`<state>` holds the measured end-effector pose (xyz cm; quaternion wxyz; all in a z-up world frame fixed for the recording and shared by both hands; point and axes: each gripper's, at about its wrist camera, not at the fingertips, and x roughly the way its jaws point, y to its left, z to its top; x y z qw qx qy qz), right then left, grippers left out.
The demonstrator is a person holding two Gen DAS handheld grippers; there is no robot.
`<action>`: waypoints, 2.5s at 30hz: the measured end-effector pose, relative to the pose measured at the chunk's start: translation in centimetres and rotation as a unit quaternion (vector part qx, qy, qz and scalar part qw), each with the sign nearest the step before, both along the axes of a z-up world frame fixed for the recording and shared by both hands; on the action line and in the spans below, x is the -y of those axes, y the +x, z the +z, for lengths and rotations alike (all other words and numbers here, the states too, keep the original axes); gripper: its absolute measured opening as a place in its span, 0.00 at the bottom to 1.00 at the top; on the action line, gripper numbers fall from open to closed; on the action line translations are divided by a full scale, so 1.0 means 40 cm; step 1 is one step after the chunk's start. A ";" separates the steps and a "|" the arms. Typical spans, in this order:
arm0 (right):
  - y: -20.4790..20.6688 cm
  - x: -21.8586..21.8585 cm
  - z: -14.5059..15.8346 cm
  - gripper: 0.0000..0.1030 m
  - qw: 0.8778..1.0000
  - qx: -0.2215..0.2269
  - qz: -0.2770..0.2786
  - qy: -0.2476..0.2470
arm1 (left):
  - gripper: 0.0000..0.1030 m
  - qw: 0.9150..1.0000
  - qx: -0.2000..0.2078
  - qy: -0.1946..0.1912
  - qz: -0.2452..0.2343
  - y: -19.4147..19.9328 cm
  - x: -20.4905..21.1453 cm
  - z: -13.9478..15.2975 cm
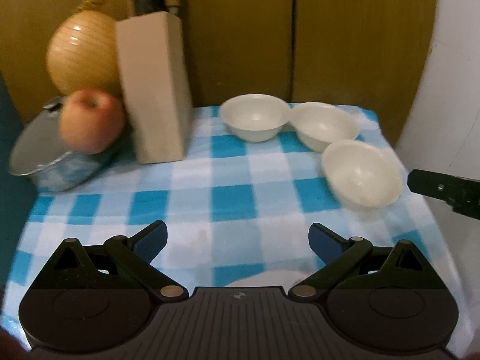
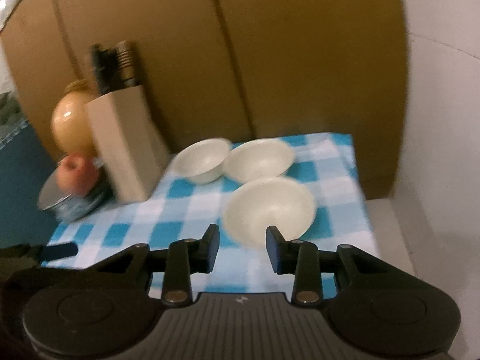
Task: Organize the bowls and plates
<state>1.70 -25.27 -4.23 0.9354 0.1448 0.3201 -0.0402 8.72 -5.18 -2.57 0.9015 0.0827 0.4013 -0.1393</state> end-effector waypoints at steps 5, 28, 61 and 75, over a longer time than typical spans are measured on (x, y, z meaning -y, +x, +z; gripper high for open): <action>0.075 0.086 -0.025 0.26 0.999 -0.015 -0.050 -0.015 | 0.98 0.999 -0.027 -0.042 -0.016 0.070 0.080 -0.014; 0.204 0.091 -0.144 0.03 0.983 -0.124 0.011 0.137 | 0.52 0.992 -0.102 -0.053 -0.056 0.176 0.102 -0.104; 0.258 0.164 -0.108 0.20 0.986 -0.065 -0.072 0.137 | 0.70 0.991 -0.062 -0.120 -0.003 0.230 0.014 0.036; 0.410 0.256 -0.135 0.20 0.978 -0.058 -0.085 0.180 | 0.62 0.981 -0.132 -0.144 0.001 0.361 0.218 -0.066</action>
